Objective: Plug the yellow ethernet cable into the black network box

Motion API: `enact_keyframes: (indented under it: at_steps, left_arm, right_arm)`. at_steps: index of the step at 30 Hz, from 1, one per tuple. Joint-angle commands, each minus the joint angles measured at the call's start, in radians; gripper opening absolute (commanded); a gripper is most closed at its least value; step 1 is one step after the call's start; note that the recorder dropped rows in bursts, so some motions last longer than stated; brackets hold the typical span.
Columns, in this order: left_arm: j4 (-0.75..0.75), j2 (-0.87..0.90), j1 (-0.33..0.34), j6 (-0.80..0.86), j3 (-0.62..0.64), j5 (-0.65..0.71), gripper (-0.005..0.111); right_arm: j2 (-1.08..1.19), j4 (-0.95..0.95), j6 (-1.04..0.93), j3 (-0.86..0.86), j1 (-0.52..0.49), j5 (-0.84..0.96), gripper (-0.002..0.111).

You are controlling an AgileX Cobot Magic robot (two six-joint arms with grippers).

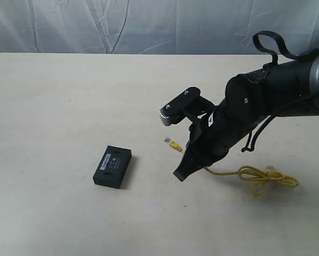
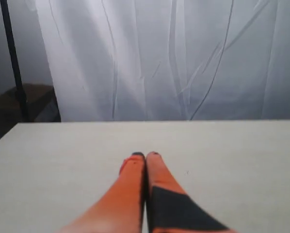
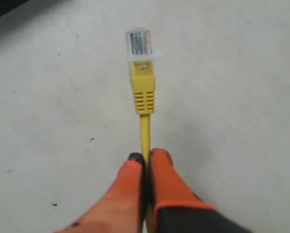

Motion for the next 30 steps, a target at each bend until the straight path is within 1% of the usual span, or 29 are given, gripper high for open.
enact_keyframes:
  at_steps: [1, 4, 7, 9, 12, 15, 16, 18, 23, 27, 30]
  left_arm:
    - [0.030, 0.300, 0.000, 0.043, -0.180, 0.132, 0.000]
    - [-0.049, 0.559, 0.000, 0.152, -0.285, 0.222, 0.000]
    - [-0.218, 0.809, 0.000, 0.353, -0.382, 0.307, 0.000]
    - [-0.364, 0.977, 0.000, 0.522, -0.440, 0.364, 0.000]
    - [-0.551, 1.176, -0.006, 0.799, -0.510, 0.406, 0.000]
    - [-0.698, 1.326, -0.037, 1.051, -0.567, 0.415, 0.000]
    - [-0.725, 1.373, -0.049, 1.102, -0.586, 0.415, 0.000]
    - [-0.748, 1.460, -0.077, 1.174, -0.626, 0.422, 0.000]
    - [-0.767, 1.613, -0.137, 1.261, -0.703, 0.479, 0.000]
    - [-0.818, 1.701, -0.181, 1.367, -0.736, 0.514, 0.000]
    - [-0.854, 1.728, -0.198, 1.423, -0.744, 0.518, 0.000]
  right_arm:
    - [-0.010, 0.023, -0.015, 0.005, -0.003, 0.002, -0.001]
    - [-0.010, 0.055, -0.015, 0.005, -0.003, 0.002, -0.001]
    - [-0.010, 0.075, -0.025, 0.005, -0.003, 0.002, -0.001]
    - [-0.010, 0.075, -0.058, 0.005, -0.003, 0.005, -0.001]
    - [-0.010, 0.069, -0.101, 0.005, 0.008, 0.009, -0.001]
    - [-0.003, 0.054, -0.115, 0.005, 0.048, 0.009, -0.001]
    - [0.002, 0.038, -0.115, 0.005, 0.066, 0.009, -0.001]
    - [0.025, -0.011, -0.115, 0.005, 0.097, 0.002, -0.001]
    - [0.097, -0.025, -0.115, -0.005, 0.127, -0.016, -0.001]
    - [0.131, -0.035, -0.115, -0.018, 0.164, -0.072, -0.001]
    - [0.143, -0.093, -0.115, -0.035, 0.204, -0.085, -0.001]
